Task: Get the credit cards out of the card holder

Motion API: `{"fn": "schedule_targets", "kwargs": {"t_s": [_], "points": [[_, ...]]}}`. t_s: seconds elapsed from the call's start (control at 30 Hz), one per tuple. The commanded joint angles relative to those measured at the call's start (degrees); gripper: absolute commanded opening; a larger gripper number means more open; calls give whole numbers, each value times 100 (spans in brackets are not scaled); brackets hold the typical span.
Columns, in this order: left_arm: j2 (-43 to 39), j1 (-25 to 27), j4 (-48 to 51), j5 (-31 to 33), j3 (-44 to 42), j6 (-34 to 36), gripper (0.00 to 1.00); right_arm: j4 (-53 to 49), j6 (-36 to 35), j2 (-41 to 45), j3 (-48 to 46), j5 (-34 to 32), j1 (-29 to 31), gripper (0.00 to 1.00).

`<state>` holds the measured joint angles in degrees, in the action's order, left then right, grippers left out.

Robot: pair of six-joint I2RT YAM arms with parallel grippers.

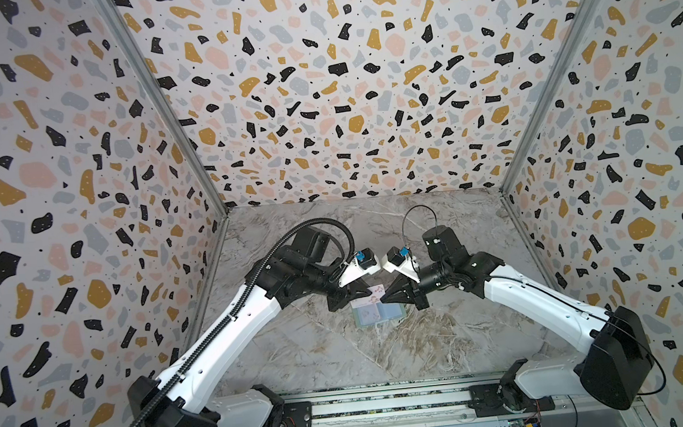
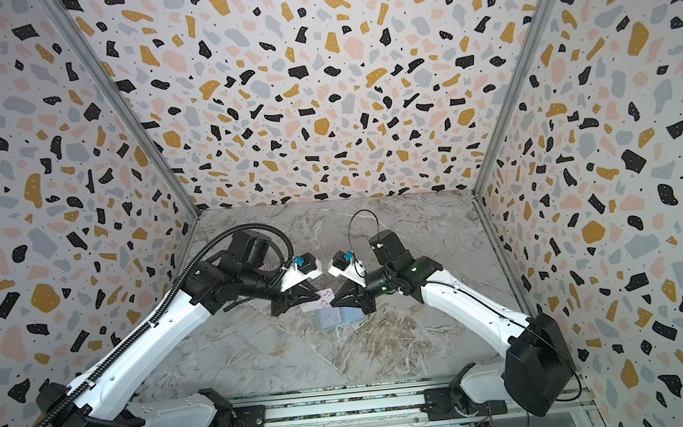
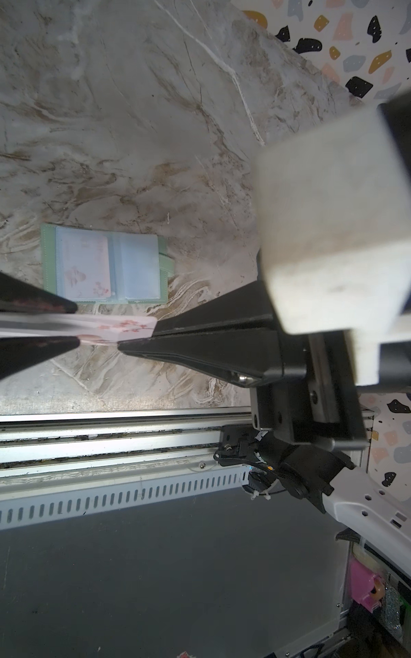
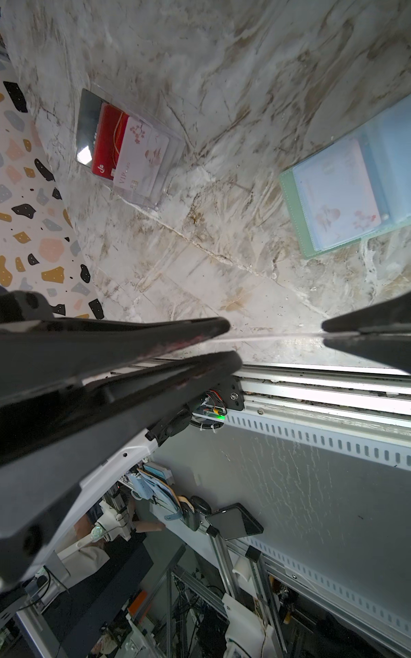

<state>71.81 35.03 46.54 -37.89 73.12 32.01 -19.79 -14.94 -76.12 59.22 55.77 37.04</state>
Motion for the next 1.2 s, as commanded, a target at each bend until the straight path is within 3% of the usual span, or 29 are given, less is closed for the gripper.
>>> {"fn": "schedule_targets", "kwargs": {"t_s": [0.0,0.13,0.3,0.4,0.67,0.83,1.1,1.17], "points": [[-22,-13,15,-107,46,-36,10,13,-37,21,196,-118,18,0],[-49,-13,-91,72,-10,-116,3,114,58,56,132,-236,19,1],[-84,-13,-233,297,-124,-195,0,209,156,163,9,-505,18,25],[-136,-13,-403,658,-245,-311,0,260,233,283,-73,-749,13,46],[-451,-118,-1141,1986,-816,-627,0,1100,820,883,-830,-1770,-72,73],[-697,-787,-1581,2026,-1217,-661,0,1428,1216,1170,-1213,-2999,-208,82],[-450,-1902,-2021,1988,-1410,-808,0,1946,1785,1275,-1570,-4302,-308,100],[-302,-2077,-2111,2061,-1374,-822,0,1933,1801,1215,-1575,-4499,-308,99]]}}
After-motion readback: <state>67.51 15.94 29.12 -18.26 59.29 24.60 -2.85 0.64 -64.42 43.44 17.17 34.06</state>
